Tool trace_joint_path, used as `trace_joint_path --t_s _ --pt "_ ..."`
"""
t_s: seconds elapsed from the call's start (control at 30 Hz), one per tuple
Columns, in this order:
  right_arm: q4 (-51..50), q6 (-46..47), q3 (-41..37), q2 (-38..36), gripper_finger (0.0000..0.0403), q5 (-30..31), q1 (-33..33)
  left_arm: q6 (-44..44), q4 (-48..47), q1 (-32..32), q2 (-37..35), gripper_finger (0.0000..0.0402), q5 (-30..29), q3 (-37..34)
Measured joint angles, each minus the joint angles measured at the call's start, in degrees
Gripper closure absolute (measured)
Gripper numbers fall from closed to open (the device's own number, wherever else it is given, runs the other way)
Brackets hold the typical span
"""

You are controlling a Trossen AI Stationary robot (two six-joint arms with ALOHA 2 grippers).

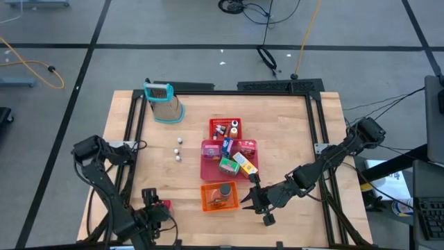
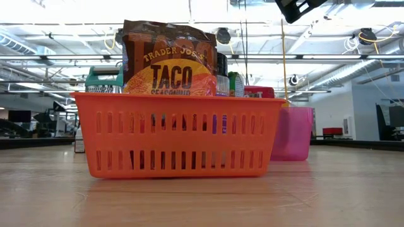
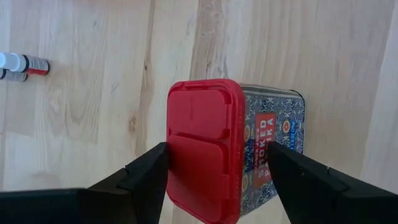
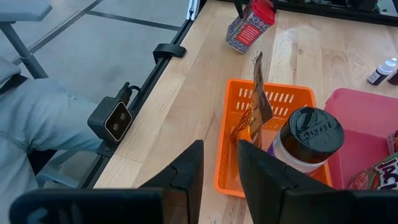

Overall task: Pick & Place Kitchen Items
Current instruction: Put the red seasoning can into the orange bin

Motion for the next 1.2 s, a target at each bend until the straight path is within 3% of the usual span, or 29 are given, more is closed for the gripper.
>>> trace_joint_path --t_s 0.13,0.23,0.47,0.63,0.73,1.2 --pt "0.02 0.00 0.00 0.00 0.0314 0.00 0.00 1.62 0.25 -0.27 0.04 0.0159 -0.43 0.02" --pt "0.02 0.01 0.00 0.00 0.0314 0.00 0.00 1.21 0.30 -0.27 0.09 0.0191 -0.43 0.00" --pt "0.02 0.01 0.00 0.00 0.0314 0.00 0.00 -0.19 0.29 -0.19 0.07 0.0290 -0.68 -0.03" --pt "0.02 -0.01 0.00 0.00 0.0314 0.00 0.00 0.43 1.61 0.35 0.84 0.0389 3.01 -0.04" --pt "0.10 0.00 0.00 0.00 0.0314 0.01 0.02 0.77 0.86 1.08 0.52 0.0400 5.42 -0.29" --pt "0.07 0.01 -0.02 0.00 0.0314 0.04 0.02 1.68 -6.10 2.75 0.63 0.0401 3.45 2.17"
